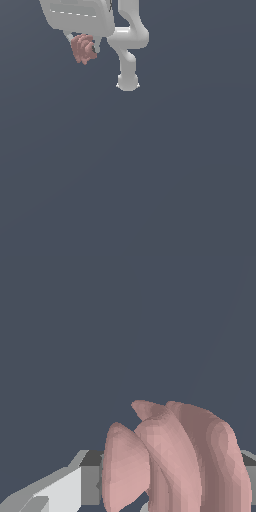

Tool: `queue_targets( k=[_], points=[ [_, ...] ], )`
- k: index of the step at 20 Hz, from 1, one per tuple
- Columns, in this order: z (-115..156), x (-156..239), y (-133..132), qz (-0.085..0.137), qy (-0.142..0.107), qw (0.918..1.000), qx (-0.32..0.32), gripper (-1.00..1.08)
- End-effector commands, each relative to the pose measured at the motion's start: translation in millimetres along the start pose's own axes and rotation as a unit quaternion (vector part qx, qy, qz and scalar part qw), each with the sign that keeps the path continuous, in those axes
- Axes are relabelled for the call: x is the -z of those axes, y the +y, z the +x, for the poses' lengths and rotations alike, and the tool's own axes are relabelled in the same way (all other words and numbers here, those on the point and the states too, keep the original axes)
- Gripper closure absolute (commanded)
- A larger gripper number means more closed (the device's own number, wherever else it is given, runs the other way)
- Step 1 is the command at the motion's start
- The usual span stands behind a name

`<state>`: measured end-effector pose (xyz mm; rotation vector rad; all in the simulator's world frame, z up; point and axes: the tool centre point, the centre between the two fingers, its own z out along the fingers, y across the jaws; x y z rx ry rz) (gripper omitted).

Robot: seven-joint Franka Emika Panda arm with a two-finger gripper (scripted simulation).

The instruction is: Pick up the object and move it to a goal position.

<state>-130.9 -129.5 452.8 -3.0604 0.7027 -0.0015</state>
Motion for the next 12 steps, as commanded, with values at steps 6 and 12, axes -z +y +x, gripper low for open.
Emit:
queue_targets(
  k=[6, 12],
  points=[
    [-5.8, 27.0, 15.3, -0.001, 0.0, 1.0, 0.001, 1.08],
    [-4.9, 28.4, 15.4, -0.001, 0.0, 1.0, 0.001, 1.08]
  ],
)
